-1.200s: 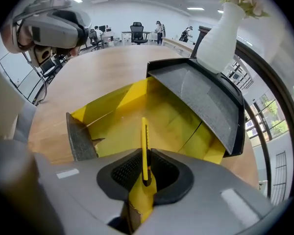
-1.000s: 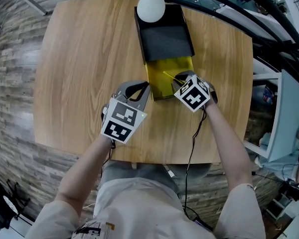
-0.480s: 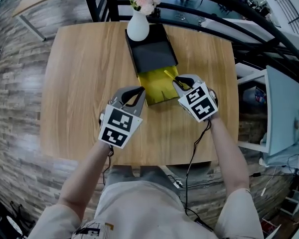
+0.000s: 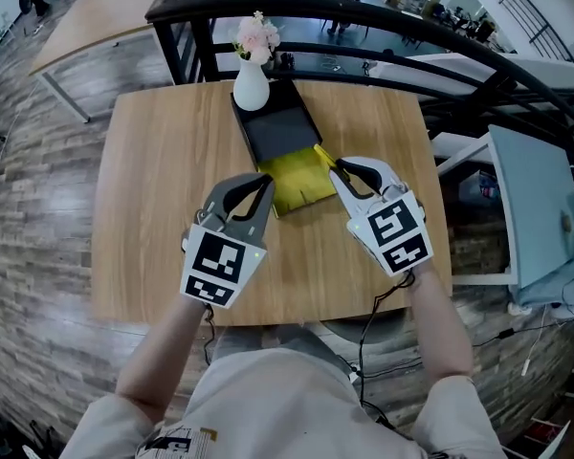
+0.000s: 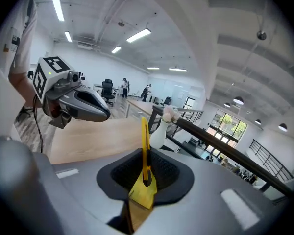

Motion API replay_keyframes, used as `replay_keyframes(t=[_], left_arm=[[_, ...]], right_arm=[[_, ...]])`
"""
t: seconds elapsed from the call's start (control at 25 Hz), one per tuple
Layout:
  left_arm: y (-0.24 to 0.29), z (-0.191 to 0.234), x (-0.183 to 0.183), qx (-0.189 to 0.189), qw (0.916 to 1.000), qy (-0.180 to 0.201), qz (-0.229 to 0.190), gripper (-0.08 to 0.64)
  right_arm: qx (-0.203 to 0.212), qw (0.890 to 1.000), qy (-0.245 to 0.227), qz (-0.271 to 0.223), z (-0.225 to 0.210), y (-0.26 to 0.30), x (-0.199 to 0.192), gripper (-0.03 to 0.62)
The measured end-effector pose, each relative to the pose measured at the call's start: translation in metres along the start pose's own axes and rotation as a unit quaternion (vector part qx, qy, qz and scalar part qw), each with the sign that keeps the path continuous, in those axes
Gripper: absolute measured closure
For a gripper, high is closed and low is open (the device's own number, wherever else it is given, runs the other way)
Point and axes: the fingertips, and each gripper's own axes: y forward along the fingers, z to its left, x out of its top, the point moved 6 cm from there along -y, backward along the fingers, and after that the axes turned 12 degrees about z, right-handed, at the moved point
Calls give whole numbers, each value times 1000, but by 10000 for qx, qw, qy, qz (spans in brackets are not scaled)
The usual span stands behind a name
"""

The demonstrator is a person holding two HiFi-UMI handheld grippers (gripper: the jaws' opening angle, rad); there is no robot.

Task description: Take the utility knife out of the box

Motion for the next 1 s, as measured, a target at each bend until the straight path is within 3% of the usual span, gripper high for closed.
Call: replay_keyframes(t=[0.36,0.56,0.8,1.0], left_arm=[[-59,-21,38,49,9975,246,-656,558],[-79,-23,42,181,9952,53,-962,558],[-88,-29,30,94,9969,-54,-779,558],[-86,-35,20,45,9975,29,-702,558]], right_arm=[[-582,9910,570,-1065,20,-88,24,537],[-704,9825,1084,-1345,31,-111,16,537],[-657,9715,1654,-1567,47,-122,2,537],[-596,9697,1873,-1451,58,-123,-14,537]])
